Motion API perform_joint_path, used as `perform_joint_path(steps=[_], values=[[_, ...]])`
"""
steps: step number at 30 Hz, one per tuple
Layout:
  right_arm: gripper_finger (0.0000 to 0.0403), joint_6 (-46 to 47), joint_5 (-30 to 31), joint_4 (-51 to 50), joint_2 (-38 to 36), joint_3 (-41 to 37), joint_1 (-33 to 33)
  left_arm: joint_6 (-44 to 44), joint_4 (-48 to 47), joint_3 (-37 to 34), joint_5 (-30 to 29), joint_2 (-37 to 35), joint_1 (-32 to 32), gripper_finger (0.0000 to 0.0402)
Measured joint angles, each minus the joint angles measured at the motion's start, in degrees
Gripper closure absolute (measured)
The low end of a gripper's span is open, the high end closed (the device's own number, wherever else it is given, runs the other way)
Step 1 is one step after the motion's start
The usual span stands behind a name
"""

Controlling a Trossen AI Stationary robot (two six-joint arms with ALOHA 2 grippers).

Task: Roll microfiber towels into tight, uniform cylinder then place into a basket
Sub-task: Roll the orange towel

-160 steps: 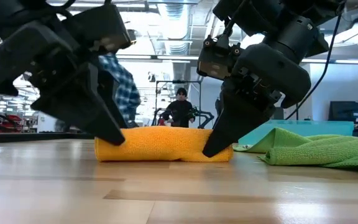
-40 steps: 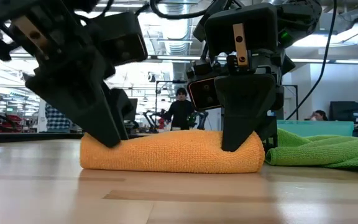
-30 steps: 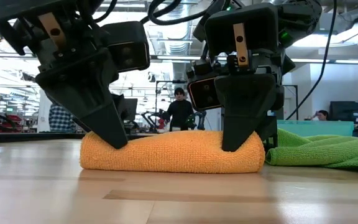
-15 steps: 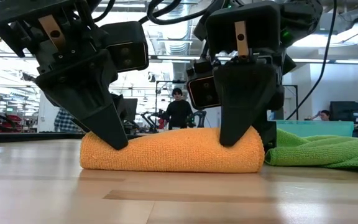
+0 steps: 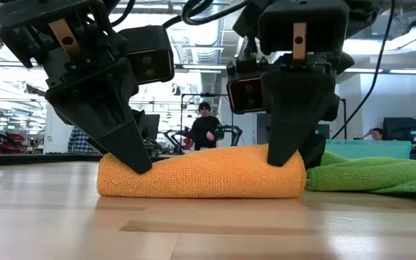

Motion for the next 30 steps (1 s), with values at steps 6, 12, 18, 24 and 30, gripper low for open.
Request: perform_joint_path(steps=[6, 12, 18, 24, 30], values=[[0.0252, -0.32, 1.25, 0.16, 0.52, 0.13, 0.29, 0.00, 0.03, 0.00, 0.03, 0.00, 0.00, 0.0254], [0.0251, -1.44, 3.69, 0.45, -0.29, 0.11, 0.41, 0.00, 0.12, 0.00, 0.03, 0.00, 0.00, 0.0254], [0.0257, -2.62, 4.95, -2.38, -0.44, 0.30, 0.86, -0.41, 0.40, 0.00, 0.03, 0.04, -0.01, 0.0254], [0.0255, -3.61, 4.96, -4.61, -1.66, 0.25, 0.87, -2.18, 1.29, 0.02, -0.07, 0.09, 0.08, 0.0254], [0.0257, -4.75, 8.39, -7.82, -5.97, 0.07, 1.04, -4.79, 1.37, 0.02, 0.03, 0.07, 0.26, 0.0254]])
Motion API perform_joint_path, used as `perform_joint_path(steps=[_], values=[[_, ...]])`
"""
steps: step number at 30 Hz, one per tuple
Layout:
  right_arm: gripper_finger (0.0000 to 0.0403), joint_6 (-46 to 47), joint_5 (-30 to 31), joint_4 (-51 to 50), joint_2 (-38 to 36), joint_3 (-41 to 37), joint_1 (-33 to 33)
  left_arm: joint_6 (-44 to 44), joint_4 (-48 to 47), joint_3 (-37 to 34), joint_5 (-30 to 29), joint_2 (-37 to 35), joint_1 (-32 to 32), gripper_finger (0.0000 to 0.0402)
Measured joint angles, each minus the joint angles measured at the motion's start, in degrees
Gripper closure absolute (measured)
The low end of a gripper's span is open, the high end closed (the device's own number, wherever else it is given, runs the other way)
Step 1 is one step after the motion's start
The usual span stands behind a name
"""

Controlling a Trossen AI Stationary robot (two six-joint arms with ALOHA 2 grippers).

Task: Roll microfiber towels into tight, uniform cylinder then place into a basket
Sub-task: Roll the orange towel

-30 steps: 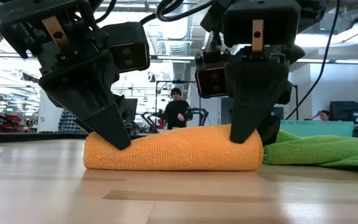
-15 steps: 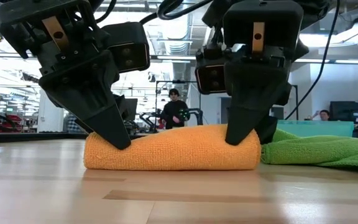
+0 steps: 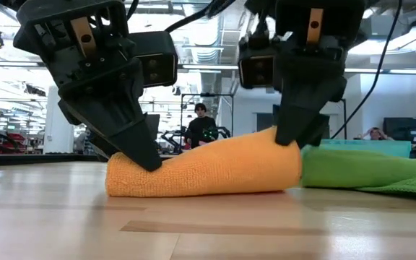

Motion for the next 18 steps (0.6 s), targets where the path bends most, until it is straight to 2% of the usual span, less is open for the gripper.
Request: perform_joint_path(steps=[4, 18], values=[[0.0259, -0.89, 4.02, -3.08, -2.16, 0.01, 0.33, -0.04, 0.00, 0.00, -0.02, 0.00, 0.00, 0.0254], [0.0259, -7.35, 10.28, -4.20, -7.84, 0.10, 3.81, -0.04, 0.00, 0.00, 0.02, 0.00, -0.02, 0.0254]])
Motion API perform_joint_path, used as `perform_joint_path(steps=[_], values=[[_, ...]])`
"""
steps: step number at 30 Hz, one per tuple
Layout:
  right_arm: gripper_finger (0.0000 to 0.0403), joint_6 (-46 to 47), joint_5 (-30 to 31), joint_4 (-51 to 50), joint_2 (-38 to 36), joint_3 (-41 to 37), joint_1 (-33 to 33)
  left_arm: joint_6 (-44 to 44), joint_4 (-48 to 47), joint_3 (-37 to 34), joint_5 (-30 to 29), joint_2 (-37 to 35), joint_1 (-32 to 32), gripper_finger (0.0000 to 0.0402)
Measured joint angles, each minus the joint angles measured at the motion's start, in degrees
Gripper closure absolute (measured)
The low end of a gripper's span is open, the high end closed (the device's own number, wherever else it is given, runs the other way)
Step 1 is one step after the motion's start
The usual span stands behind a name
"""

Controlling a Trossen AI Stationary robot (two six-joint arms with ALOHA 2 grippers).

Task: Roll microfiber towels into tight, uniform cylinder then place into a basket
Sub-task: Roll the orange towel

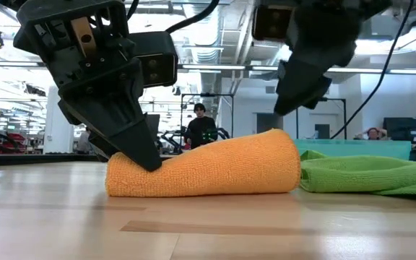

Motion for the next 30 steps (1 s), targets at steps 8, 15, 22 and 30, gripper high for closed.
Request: perform_joint_path(steps=[8, 15, 22, 30], values=[[0.0259, -8.82, 0.18, 3.72, 2.06, -0.03, 3.96, 0.00, 0.02, 0.00, 0.00, 0.00, 0.01, 0.0254], [0.0261, -15.70, -0.06, 16.01, 5.18, 0.13, 3.61, -0.17, 0.07, 0.00, 0.19, -0.02, 0.22, 0.0254], [0.0294, -14.81, 1.62, 12.45, 8.64, -0.06, 1.60, -0.16, 0.02, 0.00, 0.13, -0.01, 0.22, 0.0254], [0.0324, -8.54, -0.18, 11.10, 15.08, 0.58, -0.01, 1.16, 0.22, 0.00, -1.09, 0.00, 0.17, 0.0254]])
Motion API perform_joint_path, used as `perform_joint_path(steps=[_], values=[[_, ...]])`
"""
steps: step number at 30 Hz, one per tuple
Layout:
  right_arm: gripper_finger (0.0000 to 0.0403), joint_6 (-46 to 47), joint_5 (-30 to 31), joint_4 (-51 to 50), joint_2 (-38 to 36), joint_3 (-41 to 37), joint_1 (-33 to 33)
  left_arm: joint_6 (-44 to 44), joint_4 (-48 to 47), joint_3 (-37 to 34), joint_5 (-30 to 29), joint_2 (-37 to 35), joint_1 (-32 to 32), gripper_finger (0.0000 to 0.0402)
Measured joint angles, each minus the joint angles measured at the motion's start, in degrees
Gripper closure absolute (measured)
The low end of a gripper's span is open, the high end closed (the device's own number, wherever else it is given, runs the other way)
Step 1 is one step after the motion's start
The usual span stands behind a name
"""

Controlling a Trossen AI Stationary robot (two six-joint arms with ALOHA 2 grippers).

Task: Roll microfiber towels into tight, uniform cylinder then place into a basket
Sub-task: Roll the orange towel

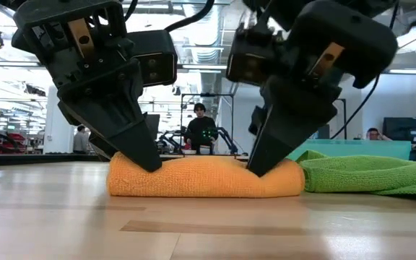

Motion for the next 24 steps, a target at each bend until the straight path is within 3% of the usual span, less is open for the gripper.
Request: perform_joint_path(steps=[3, 9, 24], values=[[0.0330, 2.36, -3.32, 0.59, 1.57, 0.16, -0.15, 0.00, 0.07, 0.00, -0.19, 0.00, 0.01, 0.0254], [0.0332, 1.87, -3.84, 0.05, 0.19, -0.21, -0.10, 0.03, 0.64, -0.02, -0.80, 0.01, 0.01, 0.0254], [0.0332, -4.08, -3.52, -15.04, -17.10, -0.80, 0.91, 2.14, 1.17, -0.02, -2.59, 0.04, 0.12, 0.0254]])
